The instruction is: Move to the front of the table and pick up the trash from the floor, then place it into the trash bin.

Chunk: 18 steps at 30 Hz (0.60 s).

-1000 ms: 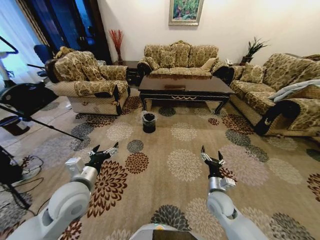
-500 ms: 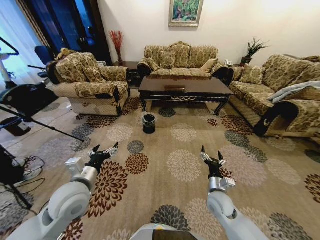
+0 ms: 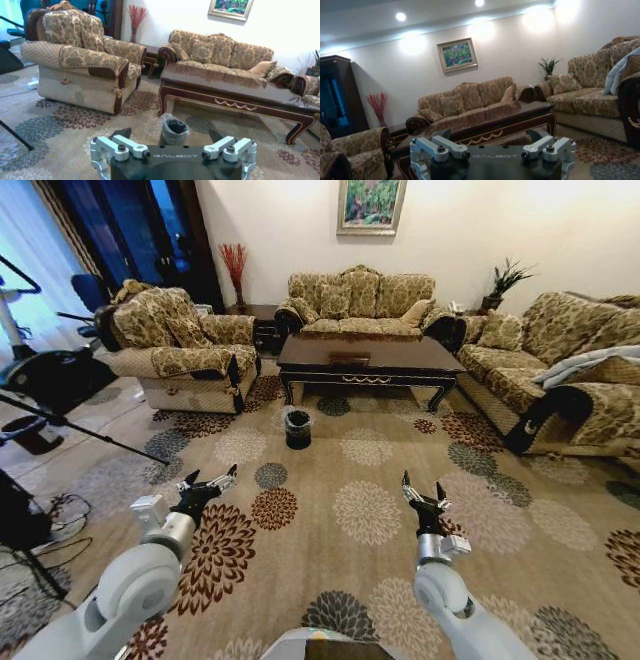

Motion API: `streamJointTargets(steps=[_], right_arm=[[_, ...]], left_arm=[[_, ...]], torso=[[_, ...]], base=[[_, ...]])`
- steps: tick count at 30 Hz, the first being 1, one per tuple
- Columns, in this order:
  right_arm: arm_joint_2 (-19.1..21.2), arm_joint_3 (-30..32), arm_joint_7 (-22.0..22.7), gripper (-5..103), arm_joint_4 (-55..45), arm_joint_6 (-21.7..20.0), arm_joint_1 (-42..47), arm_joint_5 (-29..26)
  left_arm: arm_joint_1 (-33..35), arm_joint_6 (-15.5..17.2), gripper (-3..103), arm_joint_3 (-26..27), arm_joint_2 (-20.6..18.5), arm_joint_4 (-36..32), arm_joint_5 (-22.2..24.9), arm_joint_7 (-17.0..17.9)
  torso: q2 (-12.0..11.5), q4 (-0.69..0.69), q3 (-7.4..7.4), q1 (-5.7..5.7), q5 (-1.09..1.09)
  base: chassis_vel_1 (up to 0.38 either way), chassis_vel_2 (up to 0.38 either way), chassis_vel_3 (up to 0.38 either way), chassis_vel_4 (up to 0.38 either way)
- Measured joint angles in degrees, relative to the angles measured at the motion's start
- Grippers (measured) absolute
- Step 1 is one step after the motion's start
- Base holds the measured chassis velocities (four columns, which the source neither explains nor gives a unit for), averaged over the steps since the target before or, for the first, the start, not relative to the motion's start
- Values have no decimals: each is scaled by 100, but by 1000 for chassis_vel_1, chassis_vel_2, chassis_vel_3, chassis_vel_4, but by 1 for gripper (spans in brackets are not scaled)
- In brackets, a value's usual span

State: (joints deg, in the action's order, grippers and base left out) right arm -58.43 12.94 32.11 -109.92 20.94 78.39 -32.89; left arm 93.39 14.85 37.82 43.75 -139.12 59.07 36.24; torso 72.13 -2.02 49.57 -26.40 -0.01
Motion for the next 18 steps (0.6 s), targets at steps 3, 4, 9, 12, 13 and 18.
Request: streamJointTargets(steps=[3, 4, 9, 12, 13, 18], right_arm=[[0, 0, 0, 100, 0, 0, 0, 0], [0, 0, 0, 100, 0, 0, 0, 0], [0, 0, 0, 100, 0, 0, 0, 0], [0, 0, 0, 100, 0, 0, 0, 0], [0, 0, 0, 100, 0, 0, 0, 0], [0, 0, 0, 100, 0, 0, 0, 0]], left_arm=[[0, 0, 100, 0, 0, 0, 0, 0], [0, 0, 100, 0, 0, 0, 0, 0], [0, 0, 100, 0, 0, 0, 0, 0], [0, 0, 100, 0, 0, 0, 0, 0], [0, 0, 100, 0, 0, 0, 0, 0], [0, 0, 100, 0, 0, 0, 0, 0]], torso=[[56, 0, 29, -27, 2], [83, 1, 43, -40, 2], [226, 0, 117, -108, 1], [333, -1, 175, -157, 0], [371, -1, 197, -174, 0], [534, 1, 286, -250, 0]], base=[[-52, -65, 72, 71], [-47, -64, 53, 65], [-30, -38, 23, 30], [0, 0, 0, 0], [0, 0, 0, 0], [4, -11, -6, 7]])
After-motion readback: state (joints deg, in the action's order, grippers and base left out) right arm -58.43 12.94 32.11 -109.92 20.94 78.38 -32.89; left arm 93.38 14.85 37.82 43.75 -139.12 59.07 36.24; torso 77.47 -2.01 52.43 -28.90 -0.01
